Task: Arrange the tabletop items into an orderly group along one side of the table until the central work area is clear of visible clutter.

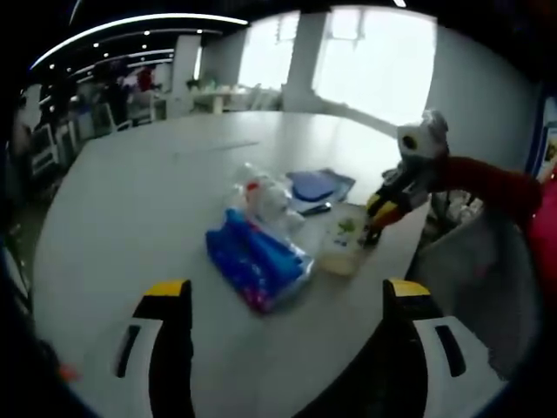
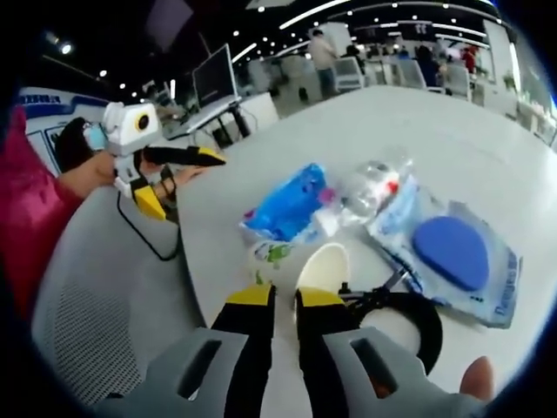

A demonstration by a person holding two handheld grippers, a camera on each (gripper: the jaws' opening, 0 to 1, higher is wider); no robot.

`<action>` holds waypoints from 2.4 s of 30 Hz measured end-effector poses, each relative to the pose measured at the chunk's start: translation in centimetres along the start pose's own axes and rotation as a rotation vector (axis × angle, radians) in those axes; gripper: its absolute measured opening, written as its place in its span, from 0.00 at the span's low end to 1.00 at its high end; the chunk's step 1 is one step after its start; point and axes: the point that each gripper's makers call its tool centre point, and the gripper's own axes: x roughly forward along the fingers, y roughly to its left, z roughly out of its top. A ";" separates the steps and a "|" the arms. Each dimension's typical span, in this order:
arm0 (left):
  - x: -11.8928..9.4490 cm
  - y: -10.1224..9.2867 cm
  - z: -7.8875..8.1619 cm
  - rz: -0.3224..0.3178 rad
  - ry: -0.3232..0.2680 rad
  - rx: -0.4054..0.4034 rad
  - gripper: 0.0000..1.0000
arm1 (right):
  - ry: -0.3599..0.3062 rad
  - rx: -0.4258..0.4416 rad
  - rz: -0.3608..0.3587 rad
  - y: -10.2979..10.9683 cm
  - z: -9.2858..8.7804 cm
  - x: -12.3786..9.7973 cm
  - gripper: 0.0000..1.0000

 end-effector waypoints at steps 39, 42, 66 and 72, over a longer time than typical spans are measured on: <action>0.1 -0.4 -0.1 -0.017 0.006 0.008 0.87 | 0.032 -0.106 0.022 1.4 1.5 -0.4 0.02; 0.1 -0.4 -0.1 -0.018 0.006 0.010 0.87 | 0.042 -0.116 0.022 1.5 1.5 -0.4 0.02; 0.4 -2.0 2.2 -0.030 -0.039 0.156 0.86 | 0.065 -0.152 0.014 1.6 2.5 -1.2 0.02; 0.8 -2.7 3.9 -0.047 -0.071 0.184 0.86 | 0.071 -0.170 0.012 1.7 3.1 -1.6 0.02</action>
